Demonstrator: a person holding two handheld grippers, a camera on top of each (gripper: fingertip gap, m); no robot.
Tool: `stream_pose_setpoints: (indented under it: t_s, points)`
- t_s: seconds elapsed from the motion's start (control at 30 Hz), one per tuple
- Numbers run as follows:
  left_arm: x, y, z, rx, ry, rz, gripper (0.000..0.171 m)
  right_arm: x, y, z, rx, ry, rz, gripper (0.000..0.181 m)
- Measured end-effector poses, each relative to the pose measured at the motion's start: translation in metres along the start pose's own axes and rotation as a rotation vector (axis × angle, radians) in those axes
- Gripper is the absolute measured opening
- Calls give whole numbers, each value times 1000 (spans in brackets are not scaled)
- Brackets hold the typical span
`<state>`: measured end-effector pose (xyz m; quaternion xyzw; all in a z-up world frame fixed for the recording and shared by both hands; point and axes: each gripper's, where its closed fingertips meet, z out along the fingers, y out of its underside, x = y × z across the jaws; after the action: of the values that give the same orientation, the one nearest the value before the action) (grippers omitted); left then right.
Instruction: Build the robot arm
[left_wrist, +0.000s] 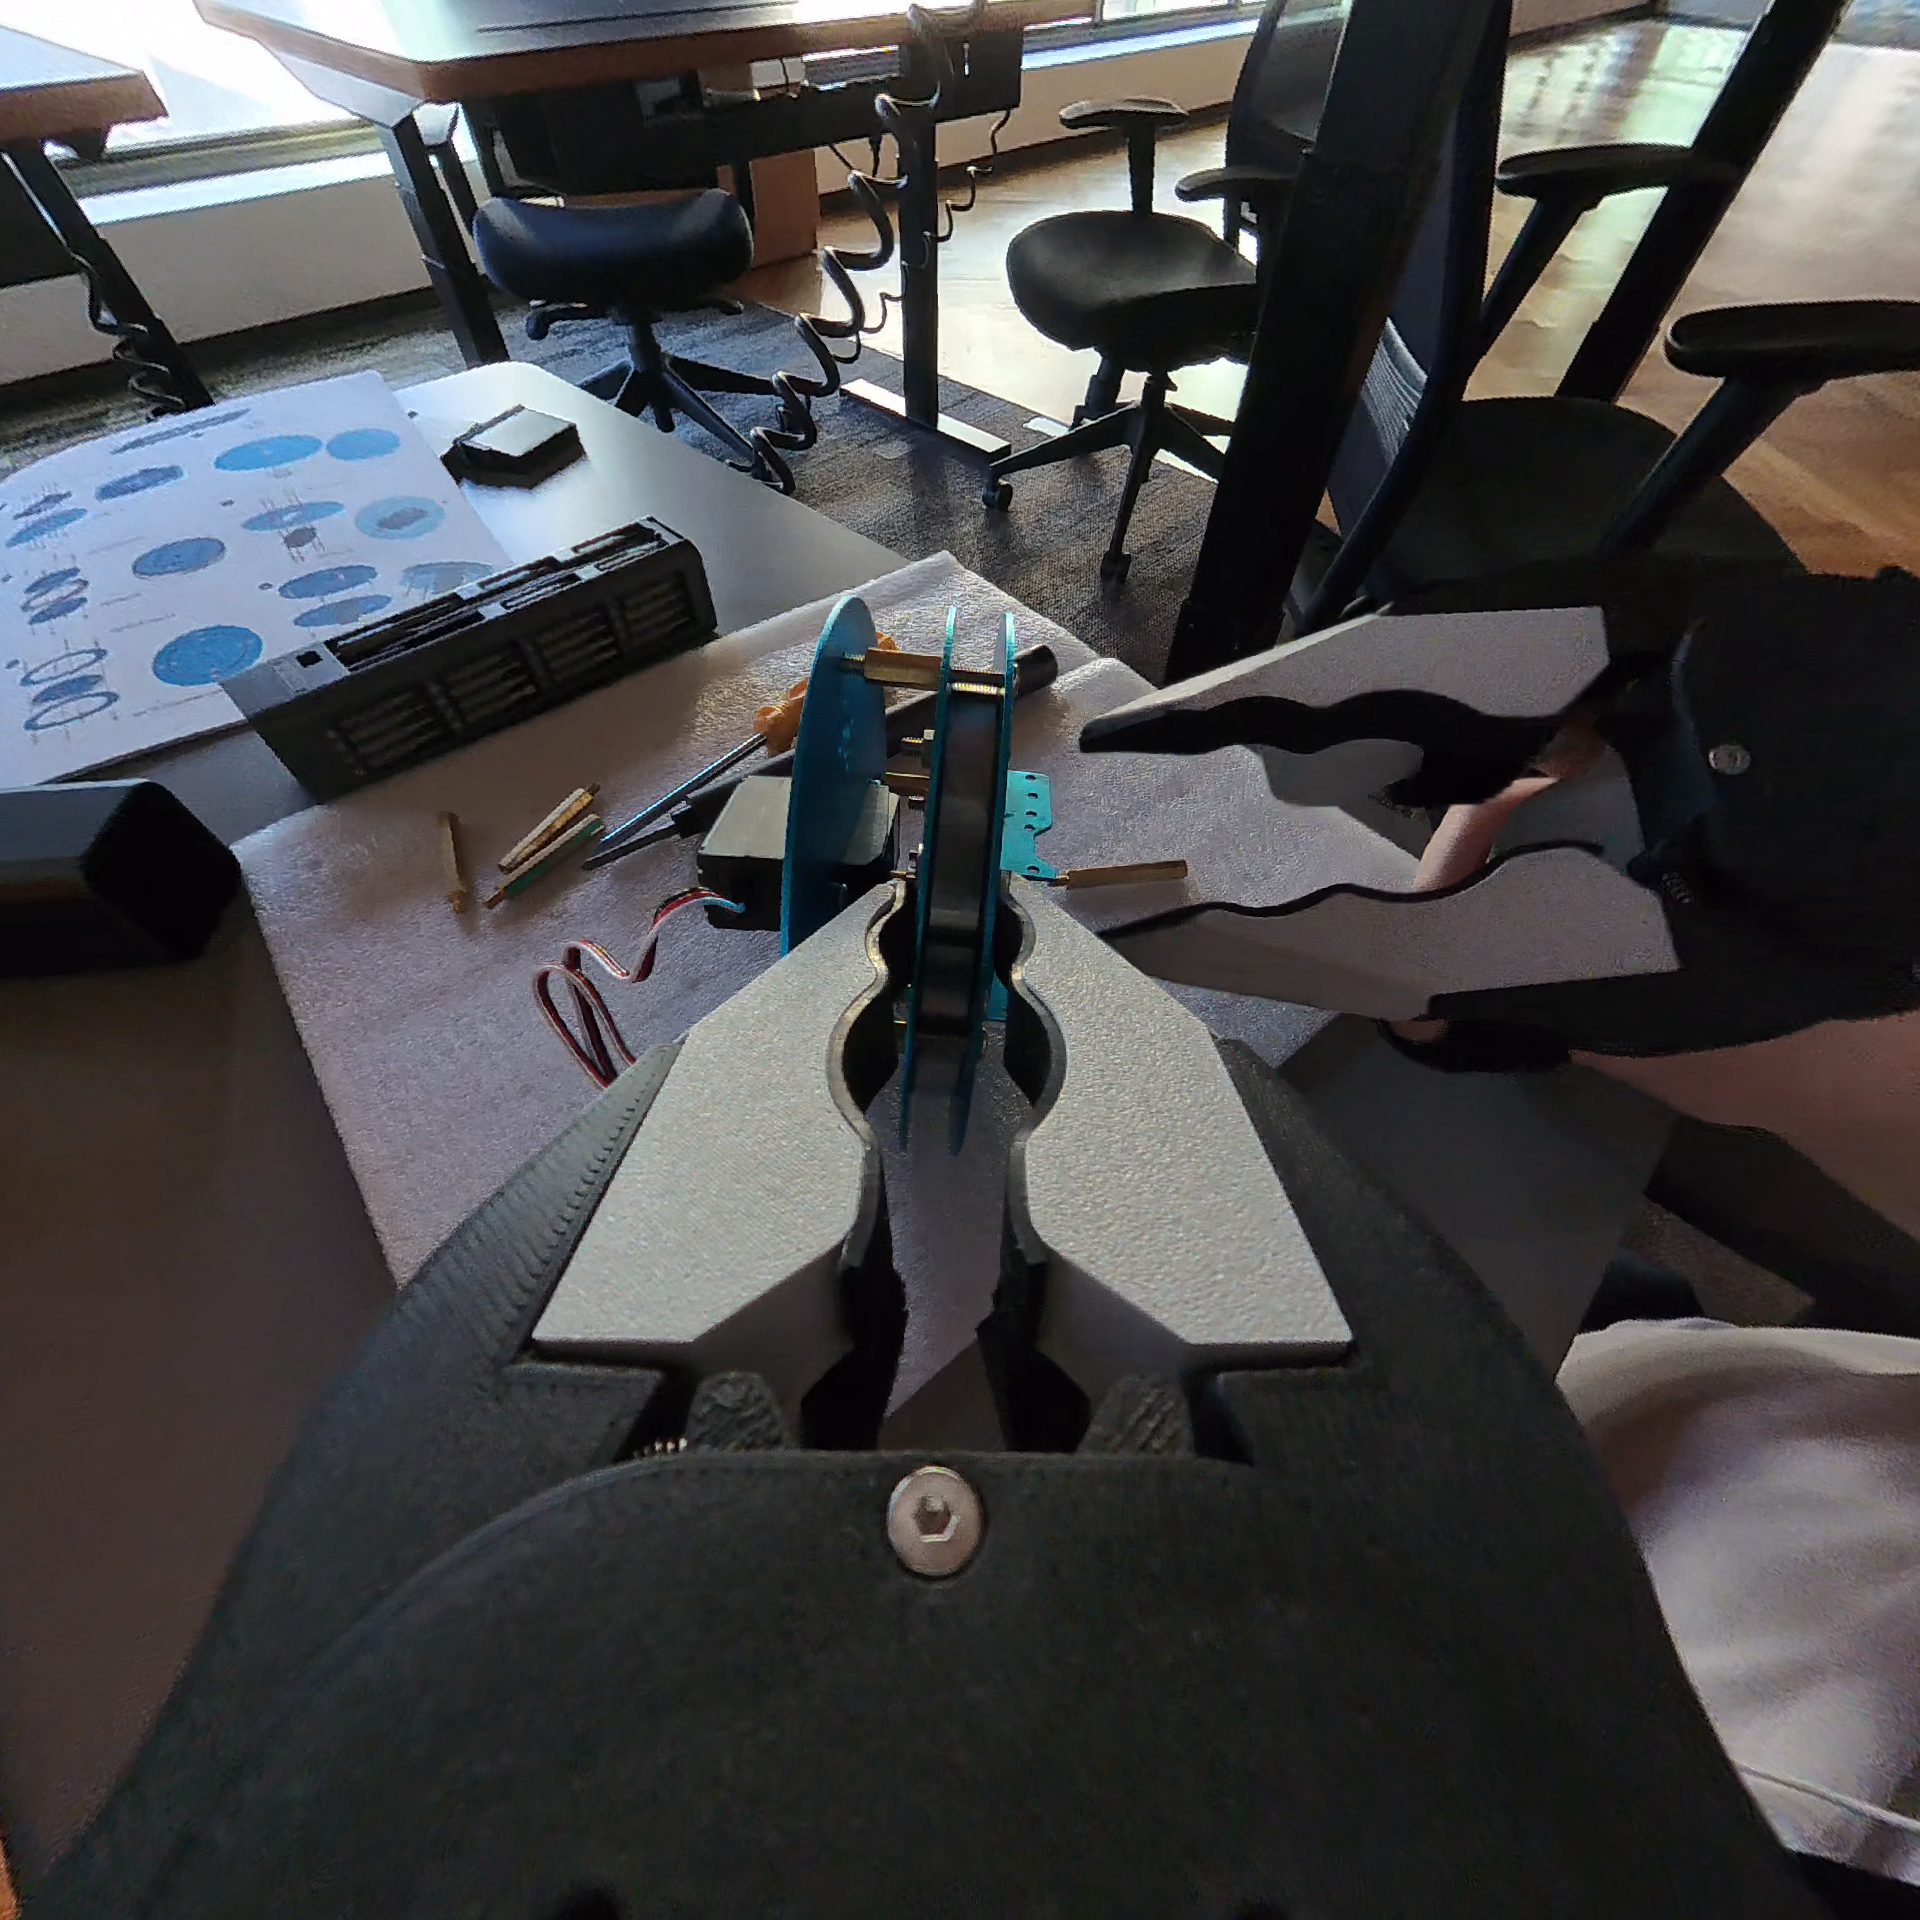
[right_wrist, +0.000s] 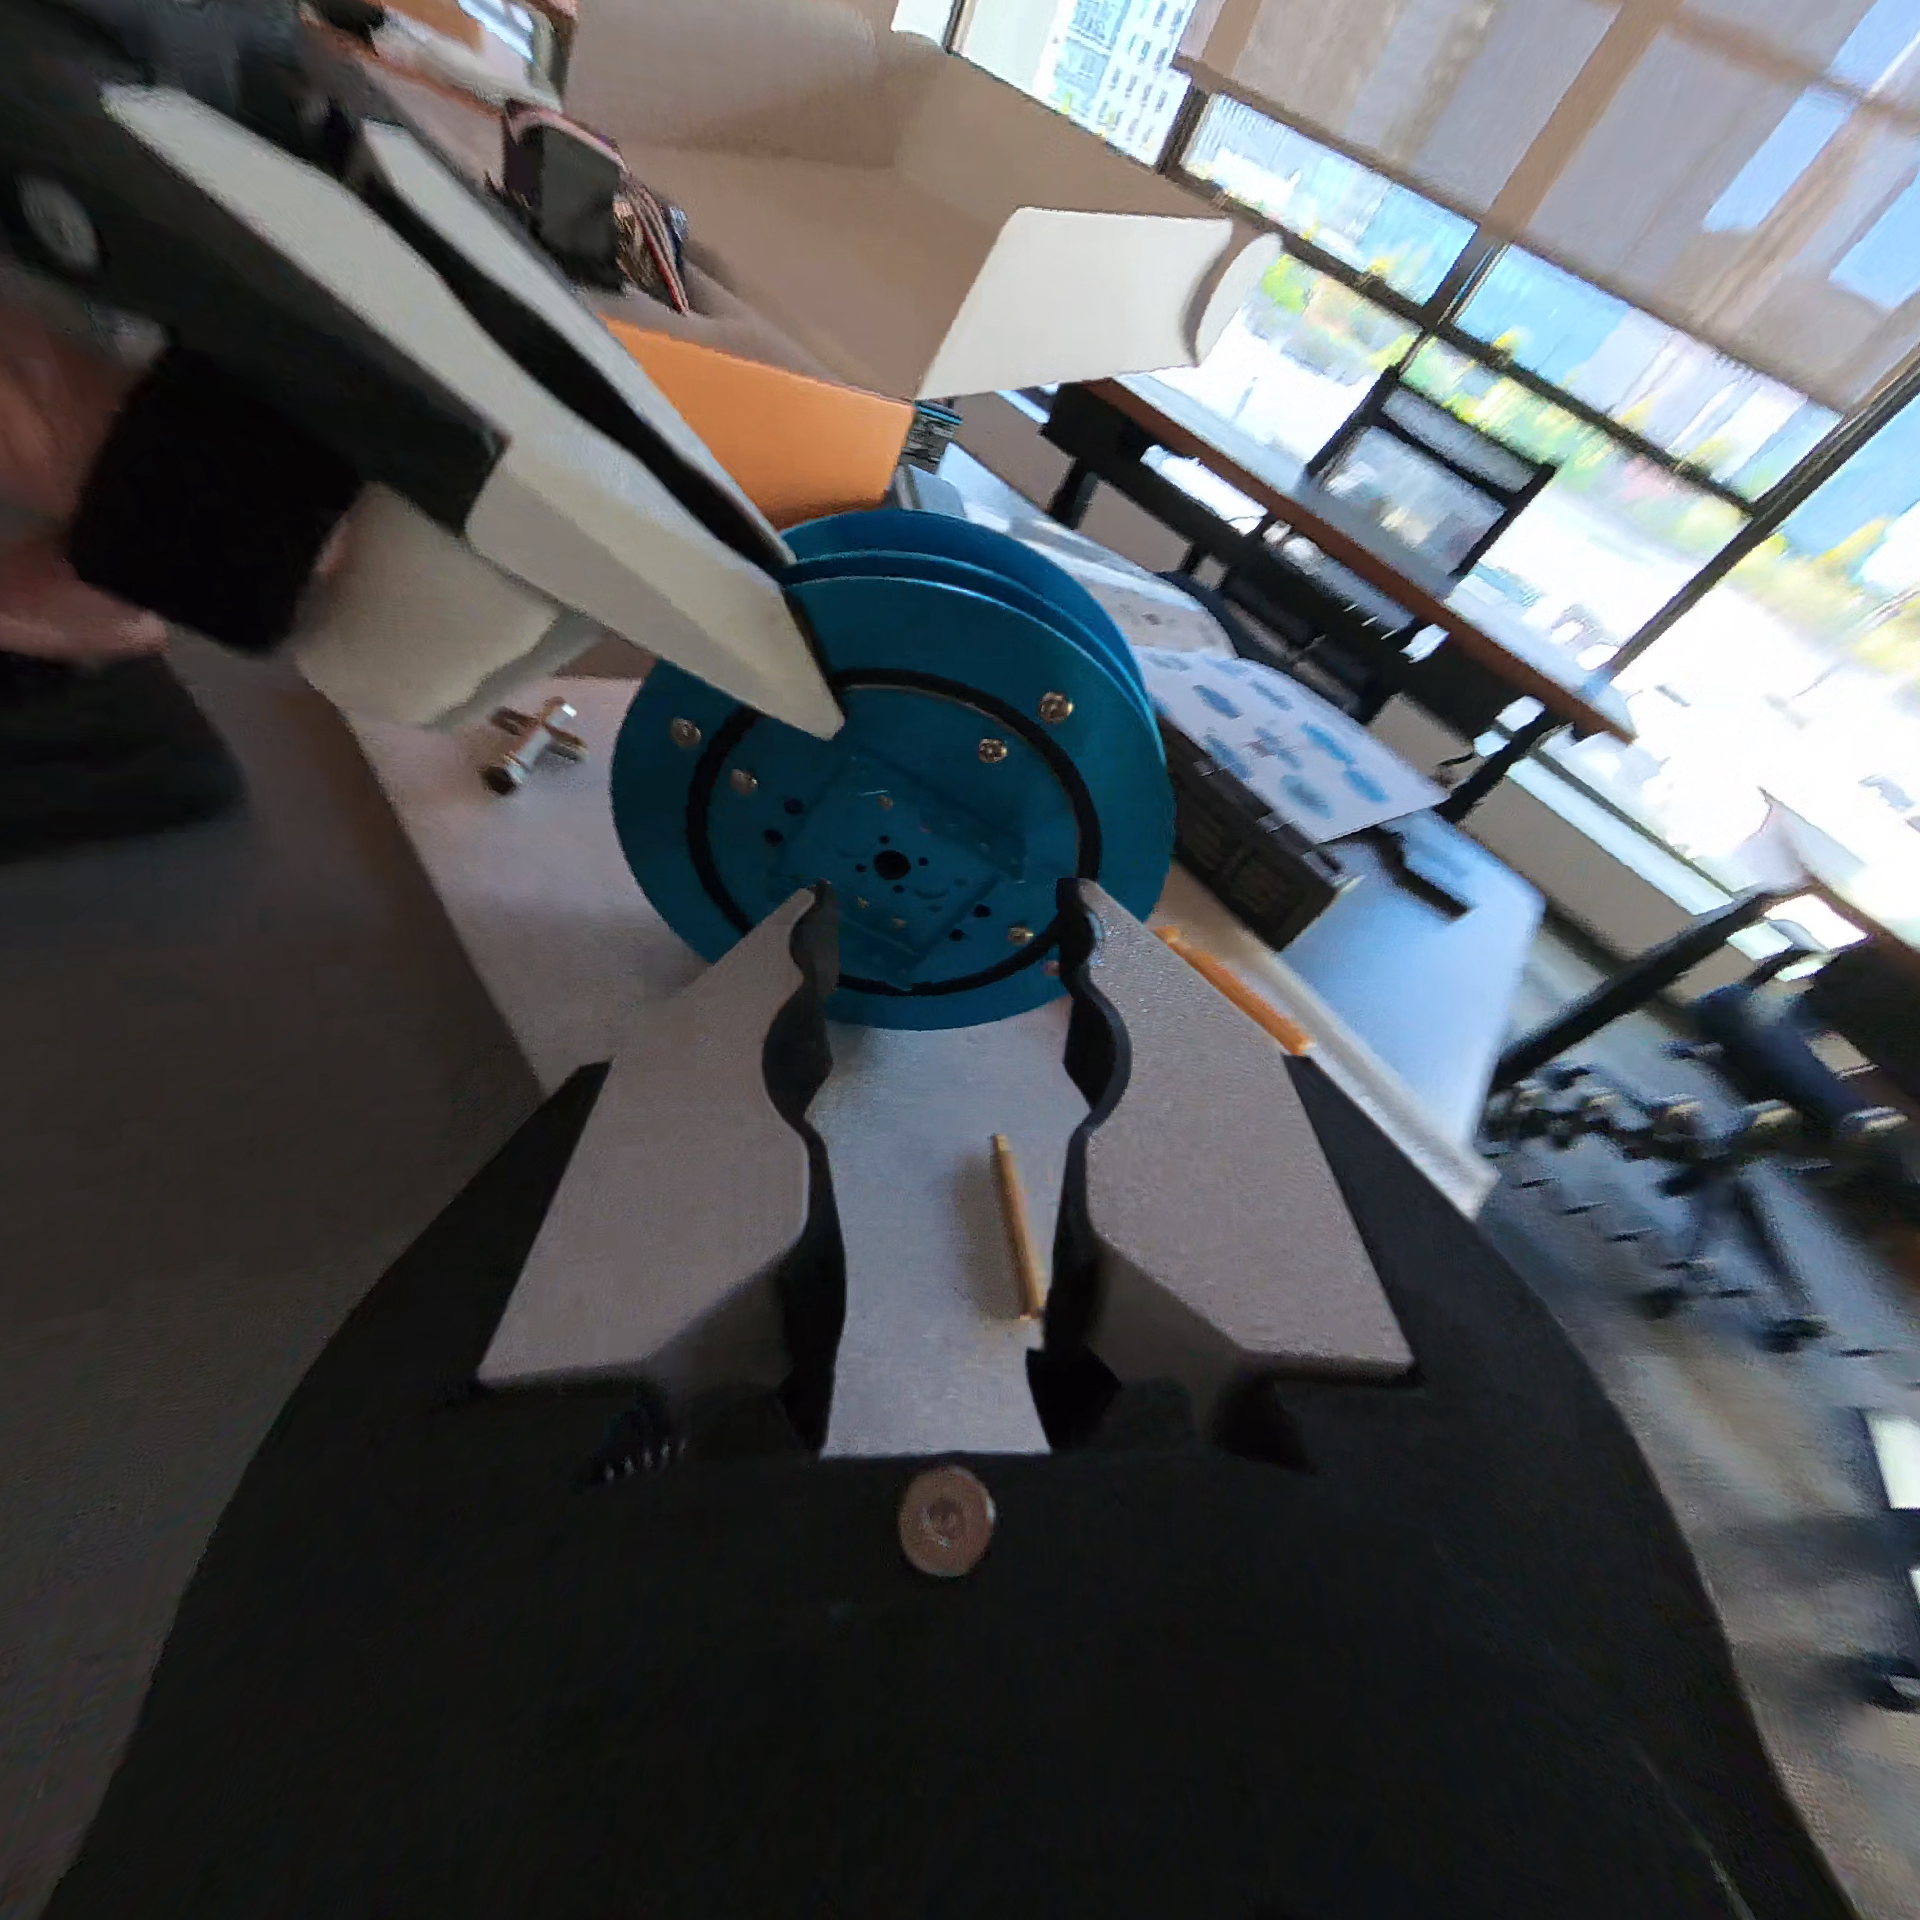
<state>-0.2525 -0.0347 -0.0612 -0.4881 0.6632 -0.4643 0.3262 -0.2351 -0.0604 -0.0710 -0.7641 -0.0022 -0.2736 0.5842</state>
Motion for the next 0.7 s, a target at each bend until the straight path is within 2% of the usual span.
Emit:
stream_pose_setpoints:
  t_s: [0.2, 0.33, 0.47, 0.53, 0.7]
  points:
    - [1, 0, 1, -6, -16, -13, 13, 2, -5, 4, -26, 70, -359, 23]
    - [1, 0, 1, 4, -44, -22, 13, -4, -9, 9, -13, 71, -512, 17]
    - [4, -1, 1, 31, -68, -44, 13, -5, -8, 16, -18, 85, -566, 16]
    - [6, -1, 1, 41, -68, -55, 14, -5, -11, 16, -12, 84, -566, 6]
    - [9, -2, 2, 68, -71, -48, 14, -3, -9, 15, -13, 92, -516, 4]
